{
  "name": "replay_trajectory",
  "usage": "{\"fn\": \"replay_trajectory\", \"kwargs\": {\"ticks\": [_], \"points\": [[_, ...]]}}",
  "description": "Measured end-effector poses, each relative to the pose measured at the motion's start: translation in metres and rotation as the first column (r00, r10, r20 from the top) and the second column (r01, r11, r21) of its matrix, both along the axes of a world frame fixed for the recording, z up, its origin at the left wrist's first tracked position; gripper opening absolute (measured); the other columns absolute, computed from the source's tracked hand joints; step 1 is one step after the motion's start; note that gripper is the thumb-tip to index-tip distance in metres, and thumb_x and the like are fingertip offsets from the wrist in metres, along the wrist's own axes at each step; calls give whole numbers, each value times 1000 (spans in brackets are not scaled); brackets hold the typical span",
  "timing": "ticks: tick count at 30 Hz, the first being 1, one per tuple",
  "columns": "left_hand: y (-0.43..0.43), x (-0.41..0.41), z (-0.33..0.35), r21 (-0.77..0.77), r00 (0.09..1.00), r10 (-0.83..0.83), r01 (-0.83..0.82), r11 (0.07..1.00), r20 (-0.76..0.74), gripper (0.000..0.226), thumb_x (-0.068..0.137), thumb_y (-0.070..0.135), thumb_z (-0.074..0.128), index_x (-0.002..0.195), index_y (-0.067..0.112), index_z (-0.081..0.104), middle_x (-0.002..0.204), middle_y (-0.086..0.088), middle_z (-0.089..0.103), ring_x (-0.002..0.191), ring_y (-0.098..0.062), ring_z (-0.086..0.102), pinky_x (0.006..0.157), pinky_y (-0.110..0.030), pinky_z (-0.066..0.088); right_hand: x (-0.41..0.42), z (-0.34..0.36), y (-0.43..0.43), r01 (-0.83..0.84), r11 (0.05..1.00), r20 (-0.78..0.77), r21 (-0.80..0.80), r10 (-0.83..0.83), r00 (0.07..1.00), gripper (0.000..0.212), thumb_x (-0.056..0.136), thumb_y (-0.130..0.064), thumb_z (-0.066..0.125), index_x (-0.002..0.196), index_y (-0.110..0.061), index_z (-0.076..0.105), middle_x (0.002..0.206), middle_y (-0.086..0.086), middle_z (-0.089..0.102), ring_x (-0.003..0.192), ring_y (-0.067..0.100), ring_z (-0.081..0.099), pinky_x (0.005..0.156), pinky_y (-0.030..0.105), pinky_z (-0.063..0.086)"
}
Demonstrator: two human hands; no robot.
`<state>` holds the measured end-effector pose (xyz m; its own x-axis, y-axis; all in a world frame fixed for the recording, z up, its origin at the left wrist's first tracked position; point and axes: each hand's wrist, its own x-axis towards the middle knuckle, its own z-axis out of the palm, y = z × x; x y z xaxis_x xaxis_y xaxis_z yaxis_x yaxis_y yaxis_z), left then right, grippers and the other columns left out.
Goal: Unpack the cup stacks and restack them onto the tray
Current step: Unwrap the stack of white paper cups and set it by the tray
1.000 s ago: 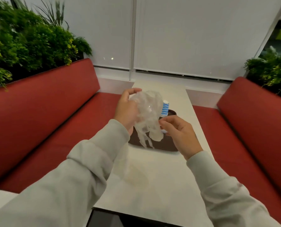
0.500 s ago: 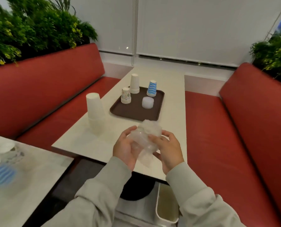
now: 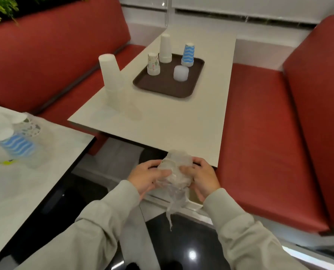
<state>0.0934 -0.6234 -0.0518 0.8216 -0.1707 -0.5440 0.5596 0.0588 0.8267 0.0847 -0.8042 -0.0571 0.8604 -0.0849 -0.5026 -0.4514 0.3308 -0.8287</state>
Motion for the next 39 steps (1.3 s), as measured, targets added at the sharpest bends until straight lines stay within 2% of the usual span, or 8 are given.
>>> {"fn": "replay_trajectory", "kwargs": {"ticks": [6, 12, 16, 18, 22, 31, 36, 39], "points": [[13, -19, -47, 152, 996, 15, -2, 988, -89, 35, 83, -1, 75, 117, 2, 66, 107, -15, 73, 91, -24, 73, 71, -31, 62, -32, -50, 11, -82, 996, -207, -25, 75, 976, 42, 83, -14, 80, 120, -12, 59, 111, 12, 74, 98, 30, 73, 80, 48, 61], [20, -28, -85, 175, 979, 26, 10, 984, -204, 36, 81, 0, 78, 115, 3, 65, 111, -19, 72, 103, -36, 70, 93, -52, 56, -67, -83, 22, -44, 999, -301, 12, 45, 952, 36, 85, -1, 75, 117, -1, 58, 101, 15, 75, 87, 31, 74, 73, 41, 62], [17, -21, -102, -12, 956, -36, 35, 999, -292, 31, 89, 10, 71, 119, 8, 64, 111, -16, 73, 102, -31, 71, 84, -42, 60, -68, -111, 20, 115, 993, -310, -6, -111, 944, 20, 87, 6, 68, 105, -3, 63, 96, 18, 74, 84, 28, 72, 67, 34, 61], [15, -16, -111, -65, 947, -46, 27, 998, -318, 31, 92, 16, 67, 123, 14, 62, 114, -12, 72, 106, -29, 69, 90, -47, 58, -65, -127, 13, 174, 985, -333, -7, -166, 928, 20, 88, 7, 68, 105, -3, 64, 99, 18, 73, 85, 28, 72, 66, 32, 61], [6, -3, -136, 51, 950, -86, 106, 993, -298, 40, 93, 26, 67, 132, 26, 57, 122, -2, 67, 112, -22, 65, 101, -49, 50, -47, -167, -11, 217, 973, -364, -76, -229, 903, 25, 84, 0, 75, 107, -7, 67, 101, 16, 76, 85, 26, 72, 69, 32, 59], [-45, 22, -215, 129, 963, -112, 148, 981, -247, 33, 92, 11, 67, 121, 25, 69, 121, 0, 70, 115, -15, 62, 92, -31, 50, -4, -259, -64, 101, 985, -428, -140, -153, 891, 30, 78, -2, 80, 106, -10, 69, 92, 11, 74, 68, 19, 62, 54, 25, 47], [-74, 24, -263, 178, 927, -288, 333, 926, -239, 59, 93, 24, 67, 148, 30, 46, 142, 12, 53, 134, -11, 46, 113, -31, 32, 7, -303, -80, 13, 990, -447, -138, -74, 891, 27, 80, -5, 78, 105, -10, 69, 85, 5, 72, 58, 13, 56, 52, 25, 38], [-75, 19, -283, 199, 938, -220, 277, 940, -267, 69, 94, 28, 67, 154, 35, 33, 143, 15, 43, 138, -11, 37, 109, -29, 28, 13, -327, -87, 43, 992, -480, -117, -94, 872, 27, 80, -2, 77, 104, -11, 67, 81, 6, 69, 55, 14, 54, 53, 26, 40]]}}
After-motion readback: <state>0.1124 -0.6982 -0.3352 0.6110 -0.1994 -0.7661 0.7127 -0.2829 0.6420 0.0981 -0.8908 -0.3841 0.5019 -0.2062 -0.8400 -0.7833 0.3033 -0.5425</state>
